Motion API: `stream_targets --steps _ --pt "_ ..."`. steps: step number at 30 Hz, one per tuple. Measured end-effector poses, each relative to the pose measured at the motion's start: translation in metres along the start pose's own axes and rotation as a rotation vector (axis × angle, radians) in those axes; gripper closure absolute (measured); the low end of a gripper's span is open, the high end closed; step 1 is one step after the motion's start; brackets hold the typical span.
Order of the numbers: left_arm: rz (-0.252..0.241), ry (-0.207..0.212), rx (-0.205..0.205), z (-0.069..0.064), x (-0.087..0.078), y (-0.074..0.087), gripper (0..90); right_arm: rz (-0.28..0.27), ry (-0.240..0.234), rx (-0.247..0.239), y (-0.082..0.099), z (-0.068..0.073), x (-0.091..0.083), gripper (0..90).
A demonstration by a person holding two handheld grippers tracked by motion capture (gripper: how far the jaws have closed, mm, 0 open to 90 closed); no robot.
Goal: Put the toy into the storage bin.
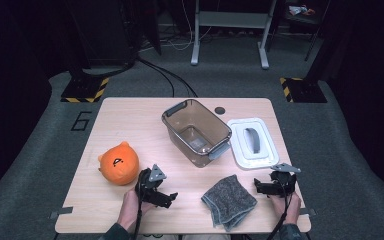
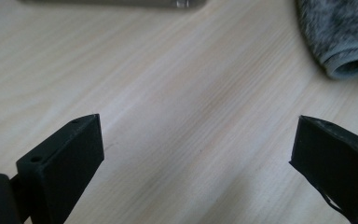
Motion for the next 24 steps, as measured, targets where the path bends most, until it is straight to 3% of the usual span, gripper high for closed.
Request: stream_targets --steps 1,5,7,9,10,11,13,16,17,20,21,24 --pt "-0.013 0.020 -0.010 0.001 -0.006 -0.002 1.9 -0.002 0.002 0.000 0.000 0.000 0.000 0.0" --pt "-0.055 0.009 -0.030 0.011 -0.024 -0.007 2.9 -0.003 0.001 0.001 0.000 0.000 0.000 0.0" --pt "-0.086 -0.001 -0.050 0.023 -0.042 -0.010 4.1 -0.001 0.001 0.001 0.000 0.000 0.000 0.0" --pt "-0.090 -0.009 -0.049 0.029 -0.047 -0.011 4.9 -0.002 0.000 0.001 0.000 0.000 0.000 0.0" --pt "-0.098 -0.047 -0.054 0.041 -0.058 -0.011 4.9 0.000 0.000 0.001 0.000 0.000 0.000 0.0" --pt "-0.098 -0.047 -0.054 0.041 -0.058 -0.011 5.1 0.000 0.000 0.001 0.000 0.000 0.000 0.0" --pt "-0.112 -0.092 -0.065 0.061 -0.073 -0.010 5.6 0.000 0.001 0.000 0.000 0.000 0.000 0.0" --pt "-0.115 -0.101 -0.083 0.072 -0.080 -0.009 5.6 0.000 0.000 0.000 0.000 0.000 0.000 0.0" --pt "-0.123 -0.124 -0.104 0.086 -0.087 -0.006 5.8 -0.001 0.000 0.000 0.000 0.000 0.000 0.0" --pt "-0.126 -0.127 -0.138 0.105 -0.094 0.000 6.0 -0.001 0.000 0.000 0.000 0.000 0.000 0.0" --pt "-0.126 -0.127 -0.138 0.105 -0.094 0.000 6.2 0.000 0.000 0.000 0.000 0.000 0.000 0.0" --pt "-0.102 -0.144 -0.176 0.127 -0.095 0.010 6.3 -0.001 0.000 0.000 0.000 0.000 0.000 0.0"
Point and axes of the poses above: each handheld gripper's, and its own axes: x roughly forward along the jaws, y roughly out of its underside, z roughly to its left, the point moved 4 cm from there along x, roughly forward along the jaws, and after that the axes turned 6 degrees about z, right-handed, at the moved point
